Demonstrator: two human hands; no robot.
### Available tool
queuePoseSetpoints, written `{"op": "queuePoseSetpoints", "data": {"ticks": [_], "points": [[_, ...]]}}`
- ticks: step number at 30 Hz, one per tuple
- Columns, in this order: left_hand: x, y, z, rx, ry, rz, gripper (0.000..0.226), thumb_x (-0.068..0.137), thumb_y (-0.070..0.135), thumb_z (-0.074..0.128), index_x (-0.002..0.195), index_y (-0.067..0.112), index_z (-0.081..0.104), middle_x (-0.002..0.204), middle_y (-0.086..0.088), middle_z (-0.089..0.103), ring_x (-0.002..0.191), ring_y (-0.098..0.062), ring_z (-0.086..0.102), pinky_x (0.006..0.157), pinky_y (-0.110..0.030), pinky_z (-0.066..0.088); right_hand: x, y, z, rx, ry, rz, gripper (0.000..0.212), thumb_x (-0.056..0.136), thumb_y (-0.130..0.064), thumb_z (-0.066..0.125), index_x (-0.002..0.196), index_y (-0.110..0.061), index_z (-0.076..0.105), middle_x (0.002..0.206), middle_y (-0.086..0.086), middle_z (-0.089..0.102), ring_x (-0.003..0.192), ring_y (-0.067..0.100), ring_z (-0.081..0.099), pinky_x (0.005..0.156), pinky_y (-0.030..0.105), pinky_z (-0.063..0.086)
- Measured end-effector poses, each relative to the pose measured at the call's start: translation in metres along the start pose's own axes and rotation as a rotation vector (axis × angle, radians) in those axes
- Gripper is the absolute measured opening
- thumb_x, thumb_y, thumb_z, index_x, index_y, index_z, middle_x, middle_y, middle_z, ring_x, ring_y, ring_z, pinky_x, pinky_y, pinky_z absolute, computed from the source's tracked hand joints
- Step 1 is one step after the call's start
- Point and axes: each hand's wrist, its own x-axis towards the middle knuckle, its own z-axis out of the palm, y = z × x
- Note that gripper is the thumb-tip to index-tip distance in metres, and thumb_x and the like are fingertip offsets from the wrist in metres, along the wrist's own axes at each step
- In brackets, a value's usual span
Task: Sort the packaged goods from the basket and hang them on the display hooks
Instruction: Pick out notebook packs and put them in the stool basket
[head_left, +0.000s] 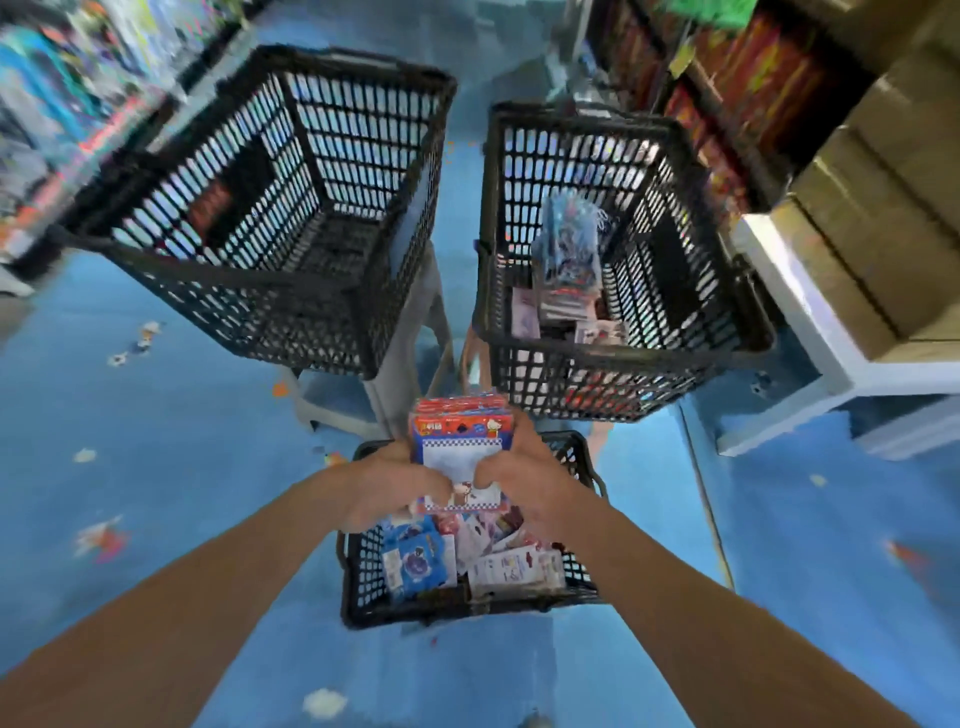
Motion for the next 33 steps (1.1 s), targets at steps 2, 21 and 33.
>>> {"op": "queuePoseSetpoints", "data": {"ticks": [2,21,33], "points": [[-0.030,0.027,0.001,-0.022,-0.022,-0.049,0.062,0.054,0.012,0.071,0.115,0.023,0.063,0.101,0.000,0.066,0.098,-0.022,0.057,0.076,-0.033,0.047,-0.023,-0.029,0.001,0.026,-0.020,0.037,0.079,0.071,0.027,0.051,0.140,-0.010,0.039,0.119,0.021,0.064,0.097,0.020,0.068,0.072,0.029,0.056],[-0.034,0.291,0.018,0.131,0.124,0.100,0.030,0.103,0.004,0.055,0.126,0.023,0.049,0.126,-0.001,0.065,0.117,-0.022,0.062,0.107,-0.045,0.051,-0.011,-0.260,-0.100,0.049,0.138,-0.004,0.090,0.049,0.006,0.074,0.135,-0.005,0.048,0.127,0.024,0.066,0.111,0.041,0.068,0.089,0.063,0.057],[0.157,0.210,0.028,0.230,0.257,-0.250,0.053,0.068,0.007,0.044,0.117,0.011,0.065,0.116,-0.025,0.069,0.091,-0.029,0.063,0.069,-0.039,0.047,0.128,-0.154,-0.154,-0.222,0.216,0.397,0.012,0.076,0.008,0.068,0.079,0.002,0.058,0.070,0.012,0.062,0.054,0.020,0.058,0.047,0.024,0.044]]}}
